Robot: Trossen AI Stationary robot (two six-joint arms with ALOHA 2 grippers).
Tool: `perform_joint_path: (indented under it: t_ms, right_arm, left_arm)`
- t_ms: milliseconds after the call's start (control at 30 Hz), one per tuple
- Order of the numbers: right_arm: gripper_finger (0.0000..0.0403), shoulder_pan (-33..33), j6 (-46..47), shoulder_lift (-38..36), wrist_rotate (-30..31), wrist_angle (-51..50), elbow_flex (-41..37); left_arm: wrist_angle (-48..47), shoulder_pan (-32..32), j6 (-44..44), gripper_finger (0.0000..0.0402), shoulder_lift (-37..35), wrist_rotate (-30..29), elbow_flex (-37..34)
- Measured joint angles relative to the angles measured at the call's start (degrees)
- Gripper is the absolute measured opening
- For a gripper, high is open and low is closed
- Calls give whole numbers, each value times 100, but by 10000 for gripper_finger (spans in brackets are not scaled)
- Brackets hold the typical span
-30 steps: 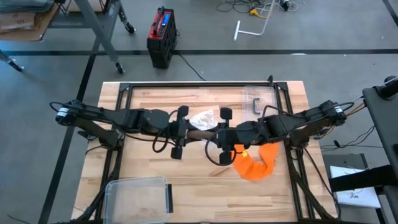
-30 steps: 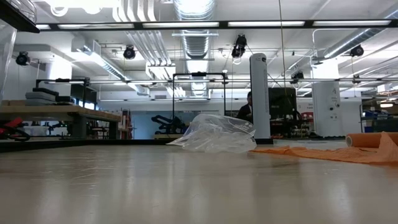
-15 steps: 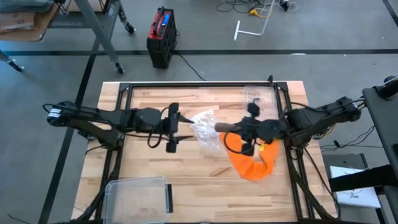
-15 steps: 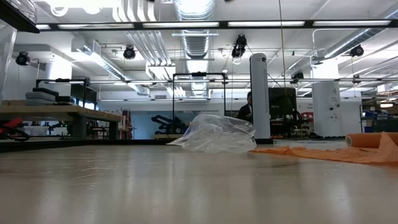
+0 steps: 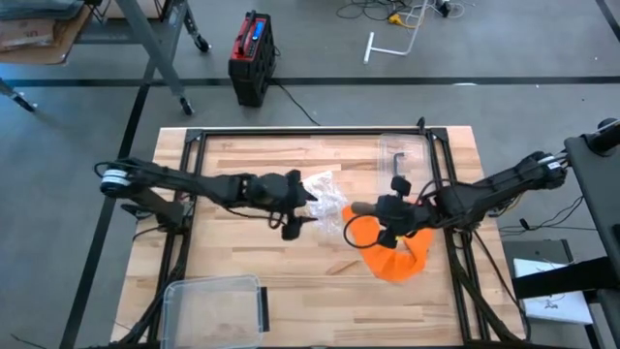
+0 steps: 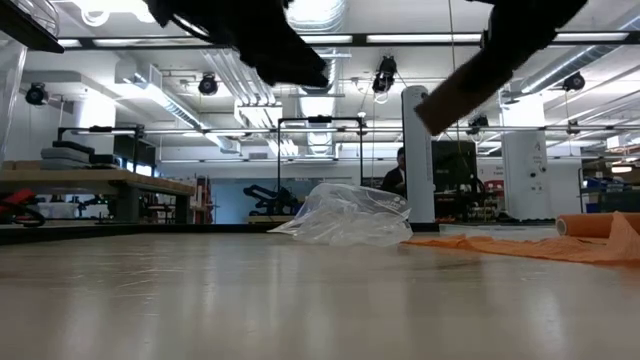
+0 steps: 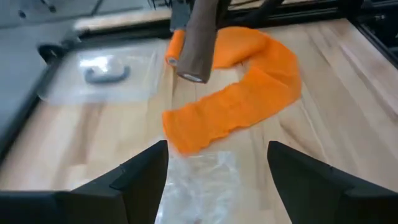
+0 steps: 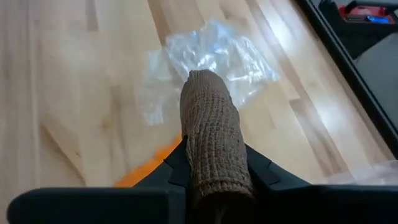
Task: Roll bandage
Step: Put the brown bandage into the top transparent zip bag
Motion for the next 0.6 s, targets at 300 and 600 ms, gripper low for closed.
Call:
perform_joint_path:
  t_ms: [300, 600]
  right_arm:
    - [62, -2, -394, 80, 301, 175, -69]
    - [66, 2, -460, 117, 96, 328, -129]
  left_arm:
    - [-1362, 1164, -2379, 241, 1438, 146, 1153]
    - [-3173, 1860, -2504, 247, 3045, 421, 2608]
